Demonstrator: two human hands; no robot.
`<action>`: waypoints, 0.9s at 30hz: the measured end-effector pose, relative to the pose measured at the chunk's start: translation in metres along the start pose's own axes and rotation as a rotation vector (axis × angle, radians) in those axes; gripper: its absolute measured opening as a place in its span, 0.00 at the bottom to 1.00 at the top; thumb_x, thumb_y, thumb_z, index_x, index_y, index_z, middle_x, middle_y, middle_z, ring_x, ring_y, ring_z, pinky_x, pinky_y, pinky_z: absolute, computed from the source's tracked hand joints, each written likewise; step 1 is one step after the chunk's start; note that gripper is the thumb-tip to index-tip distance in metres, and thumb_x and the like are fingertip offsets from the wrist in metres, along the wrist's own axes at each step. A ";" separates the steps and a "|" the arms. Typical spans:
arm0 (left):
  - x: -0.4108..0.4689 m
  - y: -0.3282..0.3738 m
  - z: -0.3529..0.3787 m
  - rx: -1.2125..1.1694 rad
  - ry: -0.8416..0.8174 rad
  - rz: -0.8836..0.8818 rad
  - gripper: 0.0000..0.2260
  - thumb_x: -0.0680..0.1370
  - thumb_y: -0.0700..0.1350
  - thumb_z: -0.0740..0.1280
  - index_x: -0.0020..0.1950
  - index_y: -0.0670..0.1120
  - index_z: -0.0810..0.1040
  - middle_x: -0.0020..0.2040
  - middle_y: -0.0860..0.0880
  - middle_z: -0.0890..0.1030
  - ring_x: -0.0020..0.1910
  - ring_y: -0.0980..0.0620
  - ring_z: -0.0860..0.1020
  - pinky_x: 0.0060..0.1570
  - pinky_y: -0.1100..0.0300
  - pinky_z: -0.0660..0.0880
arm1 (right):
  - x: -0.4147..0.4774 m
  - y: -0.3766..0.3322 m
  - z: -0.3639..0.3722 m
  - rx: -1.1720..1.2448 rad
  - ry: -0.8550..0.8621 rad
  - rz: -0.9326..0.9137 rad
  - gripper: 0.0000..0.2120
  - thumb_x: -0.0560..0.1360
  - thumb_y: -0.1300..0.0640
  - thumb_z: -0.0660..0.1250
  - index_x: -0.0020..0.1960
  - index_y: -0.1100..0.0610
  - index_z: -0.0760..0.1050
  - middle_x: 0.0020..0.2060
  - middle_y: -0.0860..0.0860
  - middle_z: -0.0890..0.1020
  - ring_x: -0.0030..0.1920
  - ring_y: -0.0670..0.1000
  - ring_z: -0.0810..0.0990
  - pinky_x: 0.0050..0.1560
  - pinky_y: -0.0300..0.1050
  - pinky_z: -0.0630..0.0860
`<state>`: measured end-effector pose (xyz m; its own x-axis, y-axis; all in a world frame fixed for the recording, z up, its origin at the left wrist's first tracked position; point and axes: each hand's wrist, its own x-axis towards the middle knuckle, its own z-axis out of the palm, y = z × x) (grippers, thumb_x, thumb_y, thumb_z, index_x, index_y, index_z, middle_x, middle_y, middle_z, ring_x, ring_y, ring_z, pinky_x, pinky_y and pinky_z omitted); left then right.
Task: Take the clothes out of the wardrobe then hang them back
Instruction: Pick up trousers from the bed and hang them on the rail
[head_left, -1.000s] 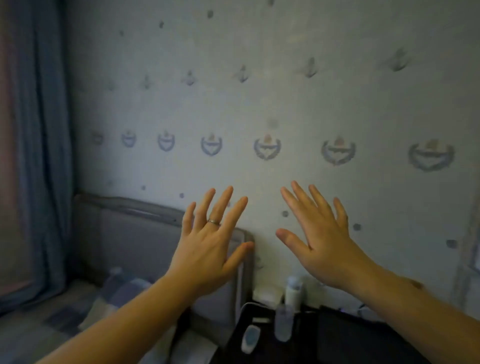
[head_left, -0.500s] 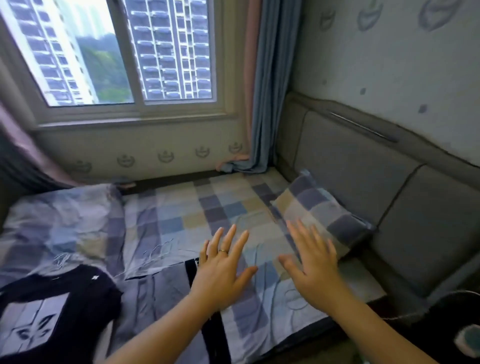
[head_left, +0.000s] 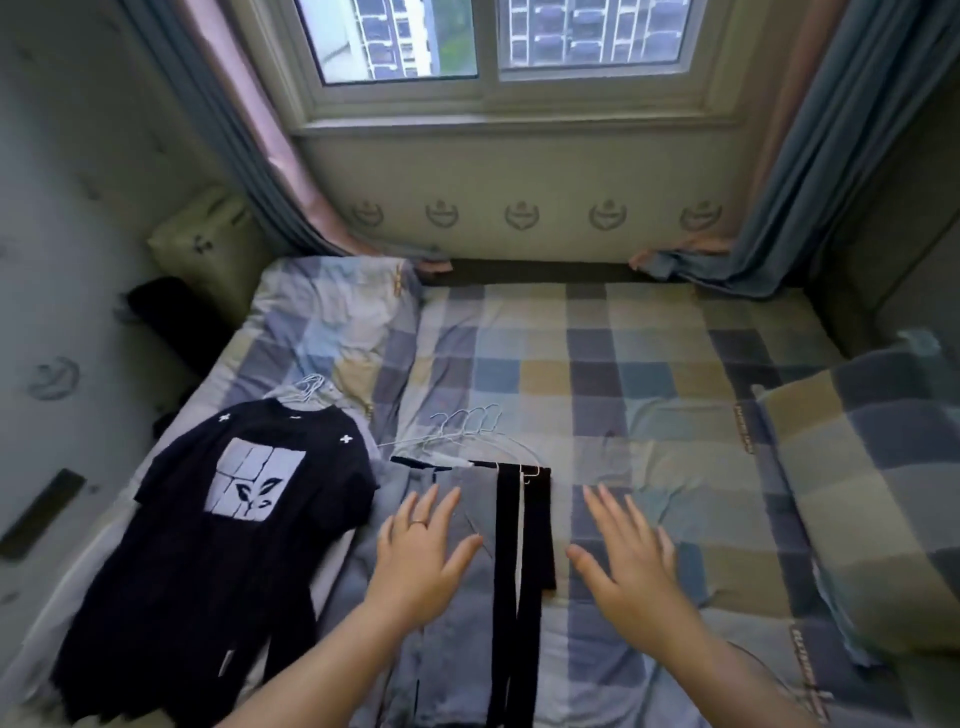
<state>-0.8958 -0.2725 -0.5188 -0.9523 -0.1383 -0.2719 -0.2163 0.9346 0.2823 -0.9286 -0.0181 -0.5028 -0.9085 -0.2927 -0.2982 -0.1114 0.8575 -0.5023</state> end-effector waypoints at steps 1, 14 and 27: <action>0.006 -0.005 0.000 -0.010 -0.006 -0.041 0.42 0.68 0.72 0.37 0.80 0.58 0.50 0.81 0.53 0.51 0.80 0.50 0.46 0.76 0.49 0.48 | 0.012 -0.001 0.003 -0.001 -0.023 -0.012 0.36 0.72 0.28 0.41 0.77 0.38 0.39 0.78 0.38 0.42 0.78 0.46 0.38 0.76 0.56 0.38; 0.118 -0.109 0.010 -0.170 -0.111 -0.281 0.27 0.81 0.62 0.55 0.79 0.56 0.58 0.81 0.50 0.55 0.79 0.47 0.49 0.75 0.48 0.50 | 0.148 -0.049 0.079 0.060 -0.200 0.023 0.30 0.81 0.38 0.52 0.79 0.40 0.44 0.79 0.40 0.47 0.78 0.47 0.42 0.76 0.57 0.41; 0.365 -0.272 0.182 -0.110 -0.277 -0.163 0.28 0.82 0.59 0.57 0.79 0.51 0.58 0.80 0.46 0.56 0.79 0.46 0.52 0.76 0.50 0.51 | 0.387 0.002 0.277 -0.042 -0.234 0.232 0.31 0.80 0.41 0.56 0.79 0.44 0.49 0.79 0.43 0.53 0.79 0.51 0.49 0.76 0.56 0.49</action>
<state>-1.1449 -0.5176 -0.8625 -0.8118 -0.1747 -0.5572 -0.3975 0.8644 0.3080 -1.1691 -0.2468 -0.8440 -0.7948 -0.1729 -0.5817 0.0668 0.9278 -0.3671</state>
